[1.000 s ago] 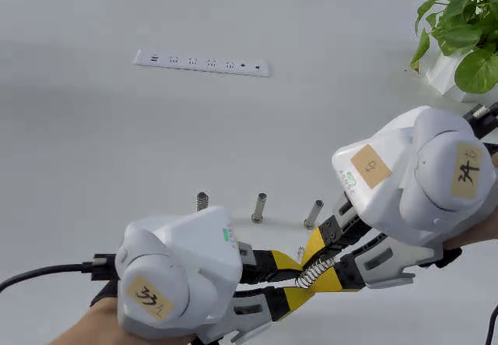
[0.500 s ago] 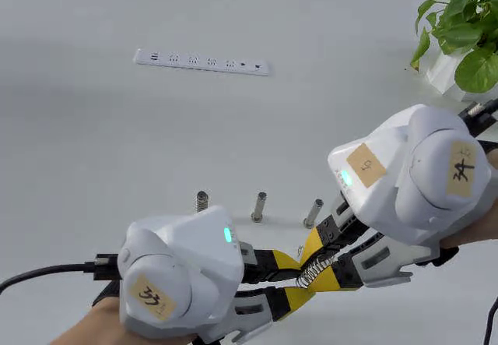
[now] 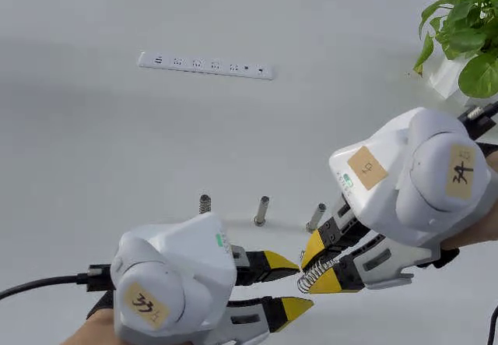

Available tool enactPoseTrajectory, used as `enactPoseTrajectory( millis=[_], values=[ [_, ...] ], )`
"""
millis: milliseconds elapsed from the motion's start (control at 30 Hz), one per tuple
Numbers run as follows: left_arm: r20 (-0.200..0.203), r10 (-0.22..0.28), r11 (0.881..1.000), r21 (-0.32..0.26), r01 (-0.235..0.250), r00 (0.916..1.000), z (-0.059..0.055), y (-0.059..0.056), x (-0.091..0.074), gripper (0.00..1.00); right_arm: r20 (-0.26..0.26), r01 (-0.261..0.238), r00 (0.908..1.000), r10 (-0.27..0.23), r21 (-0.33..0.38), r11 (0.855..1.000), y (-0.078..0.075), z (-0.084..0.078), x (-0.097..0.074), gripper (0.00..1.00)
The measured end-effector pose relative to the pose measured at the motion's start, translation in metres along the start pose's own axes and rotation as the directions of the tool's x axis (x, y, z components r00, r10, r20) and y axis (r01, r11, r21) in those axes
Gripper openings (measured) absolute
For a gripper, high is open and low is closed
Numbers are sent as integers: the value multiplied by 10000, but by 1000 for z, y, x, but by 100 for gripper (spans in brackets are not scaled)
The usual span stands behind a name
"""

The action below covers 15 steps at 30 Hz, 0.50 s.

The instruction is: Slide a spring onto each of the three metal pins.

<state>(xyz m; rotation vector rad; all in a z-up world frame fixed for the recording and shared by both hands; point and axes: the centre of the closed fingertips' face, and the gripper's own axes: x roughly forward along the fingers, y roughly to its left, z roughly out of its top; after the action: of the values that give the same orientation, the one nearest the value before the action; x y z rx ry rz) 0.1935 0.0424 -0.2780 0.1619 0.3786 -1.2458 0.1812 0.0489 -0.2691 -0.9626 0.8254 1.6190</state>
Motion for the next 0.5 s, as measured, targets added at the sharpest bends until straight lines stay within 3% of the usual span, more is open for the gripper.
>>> enactPoseTrajectory(
  millis=[300,500],
  values=[
    [31,1049,9929,-561,-1046,9945,-8,23,-20,41,-168,23,9999,-25,-87,10000,-5,-3,0,7],
    [-7,1809,9796,-891,-1802,9835,-15,39,-38,52,-256,34,9997,-39,-195,9998,-9,-3,0,7]
  ],
)
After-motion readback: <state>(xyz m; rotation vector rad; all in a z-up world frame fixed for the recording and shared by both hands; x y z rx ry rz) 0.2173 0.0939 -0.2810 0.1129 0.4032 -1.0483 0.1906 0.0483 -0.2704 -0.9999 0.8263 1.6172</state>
